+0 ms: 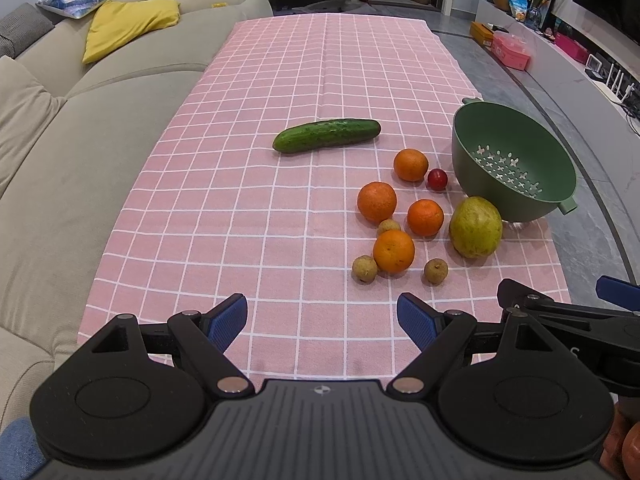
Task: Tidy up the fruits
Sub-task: 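Grasp the small brown kiwi with the left tool while the right tool grasps the pear, then carry the kiwi and pear into the green colander with both tools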
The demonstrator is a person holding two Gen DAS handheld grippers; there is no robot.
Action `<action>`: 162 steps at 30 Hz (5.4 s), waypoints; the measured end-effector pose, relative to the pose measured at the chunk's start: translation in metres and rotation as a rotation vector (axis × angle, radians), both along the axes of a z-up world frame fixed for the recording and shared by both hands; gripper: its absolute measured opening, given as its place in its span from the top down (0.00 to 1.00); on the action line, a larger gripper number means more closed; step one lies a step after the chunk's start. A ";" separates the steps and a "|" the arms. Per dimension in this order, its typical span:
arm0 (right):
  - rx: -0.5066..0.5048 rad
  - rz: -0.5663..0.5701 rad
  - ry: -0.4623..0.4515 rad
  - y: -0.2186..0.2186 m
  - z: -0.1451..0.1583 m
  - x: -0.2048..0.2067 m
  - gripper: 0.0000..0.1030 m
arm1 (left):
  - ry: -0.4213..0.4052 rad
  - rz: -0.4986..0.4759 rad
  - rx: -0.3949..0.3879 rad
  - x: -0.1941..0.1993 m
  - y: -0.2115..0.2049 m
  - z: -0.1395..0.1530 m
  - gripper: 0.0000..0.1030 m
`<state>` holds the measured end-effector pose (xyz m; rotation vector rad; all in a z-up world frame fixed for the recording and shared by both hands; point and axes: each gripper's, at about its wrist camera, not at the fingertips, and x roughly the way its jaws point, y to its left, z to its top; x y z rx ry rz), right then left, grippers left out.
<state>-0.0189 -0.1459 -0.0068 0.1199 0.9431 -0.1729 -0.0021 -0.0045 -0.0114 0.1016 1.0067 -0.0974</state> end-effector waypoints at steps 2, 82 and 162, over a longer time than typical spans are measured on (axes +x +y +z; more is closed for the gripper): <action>-0.001 -0.002 0.003 -0.001 -0.002 0.000 0.04 | 0.004 -0.003 -0.006 0.001 0.000 -0.001 0.04; 0.309 -0.099 0.056 -0.047 -0.104 0.118 0.42 | -0.009 -0.513 -0.209 0.088 0.013 -0.114 0.71; 0.175 0.097 0.246 -0.151 -0.082 0.224 0.42 | 0.057 -0.924 0.072 0.184 -0.214 -0.112 0.66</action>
